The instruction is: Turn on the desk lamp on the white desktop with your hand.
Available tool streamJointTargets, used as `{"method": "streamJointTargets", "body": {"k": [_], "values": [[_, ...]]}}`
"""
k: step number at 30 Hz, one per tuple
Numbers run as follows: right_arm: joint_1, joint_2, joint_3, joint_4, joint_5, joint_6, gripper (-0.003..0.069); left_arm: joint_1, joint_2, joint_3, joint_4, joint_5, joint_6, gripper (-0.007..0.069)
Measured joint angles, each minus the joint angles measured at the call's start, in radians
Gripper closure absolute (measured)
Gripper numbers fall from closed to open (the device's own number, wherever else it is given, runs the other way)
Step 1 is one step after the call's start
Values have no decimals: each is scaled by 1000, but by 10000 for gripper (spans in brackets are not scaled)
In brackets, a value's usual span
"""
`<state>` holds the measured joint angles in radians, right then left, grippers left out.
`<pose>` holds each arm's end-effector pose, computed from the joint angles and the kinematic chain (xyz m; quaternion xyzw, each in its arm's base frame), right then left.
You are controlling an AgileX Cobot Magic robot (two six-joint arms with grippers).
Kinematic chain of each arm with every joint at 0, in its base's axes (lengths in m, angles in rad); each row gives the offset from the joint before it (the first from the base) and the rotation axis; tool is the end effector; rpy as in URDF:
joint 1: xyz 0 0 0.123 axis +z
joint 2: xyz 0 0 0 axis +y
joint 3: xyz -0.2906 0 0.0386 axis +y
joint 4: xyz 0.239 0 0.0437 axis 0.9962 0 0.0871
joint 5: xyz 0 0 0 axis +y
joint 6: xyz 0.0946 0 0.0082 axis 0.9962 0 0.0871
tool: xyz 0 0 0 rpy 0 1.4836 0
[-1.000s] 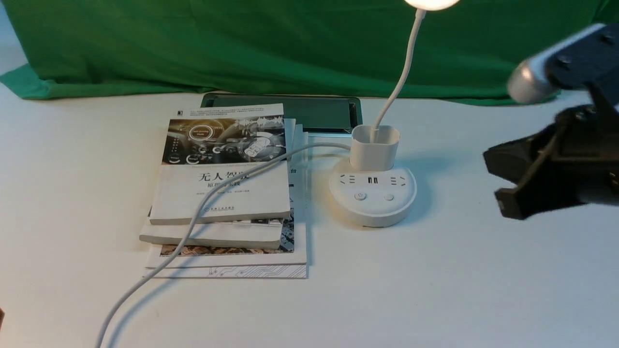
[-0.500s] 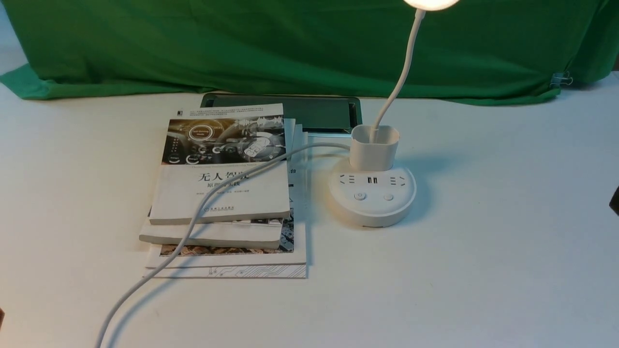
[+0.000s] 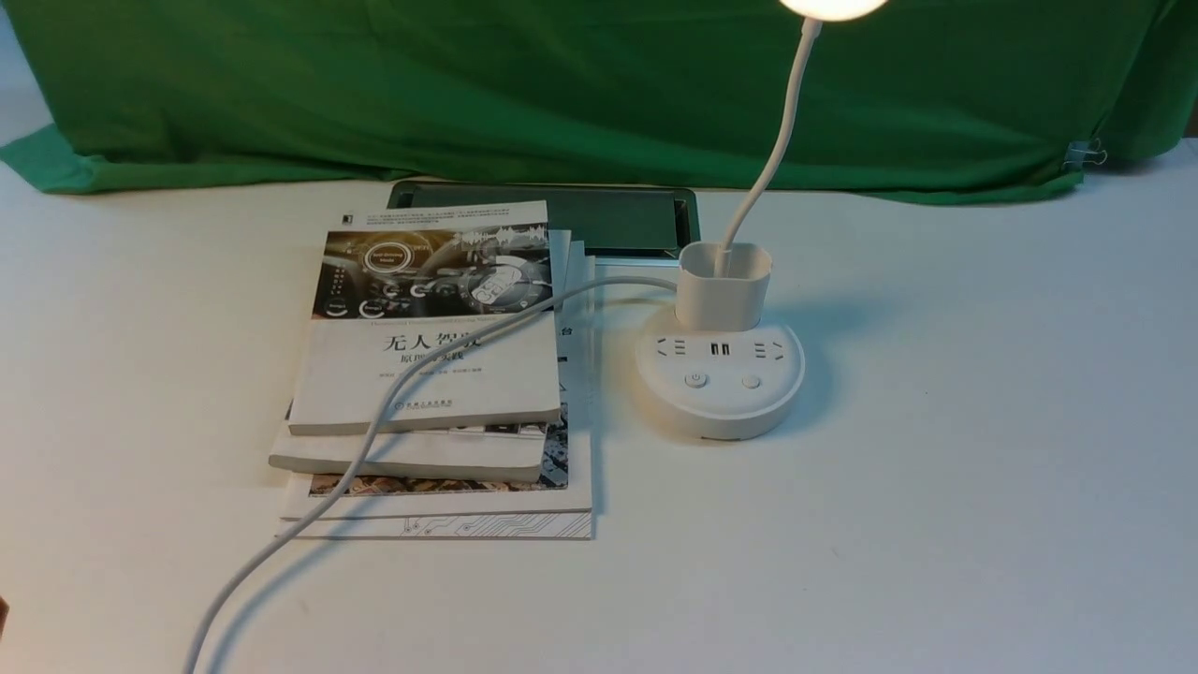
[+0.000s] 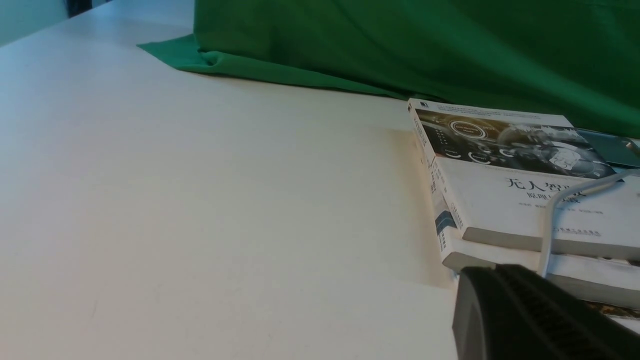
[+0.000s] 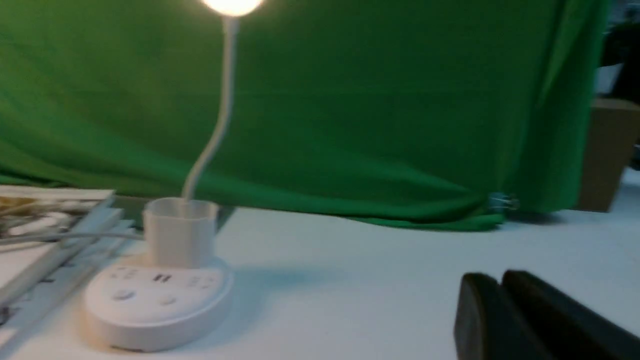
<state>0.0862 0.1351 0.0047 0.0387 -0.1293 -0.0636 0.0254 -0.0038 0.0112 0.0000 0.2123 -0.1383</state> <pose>0.0545 0.0042 0.2176 -0.0360 0.6786 0.0207 0.7334 0.0427 0.0011 0.1898 -0.0615 0.7498 -0.0372 0.6577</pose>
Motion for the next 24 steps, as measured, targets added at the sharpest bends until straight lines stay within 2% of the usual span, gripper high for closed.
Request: {"method": "streamJointTargets", "body": {"k": [2,5,15,24], "values": [[-82,-31,5,-69,63,97,543,0,0,0,0,0,0,603],[-128,-65,6,-108,137,172,538,0,0,0,0,0,0,603],[-138,-133,6,-120,339,221,521,0,0,0,0,0,0,603],[-138,-133,6,-120,348,224,501,0,0,0,-5,0,0,603]]}}
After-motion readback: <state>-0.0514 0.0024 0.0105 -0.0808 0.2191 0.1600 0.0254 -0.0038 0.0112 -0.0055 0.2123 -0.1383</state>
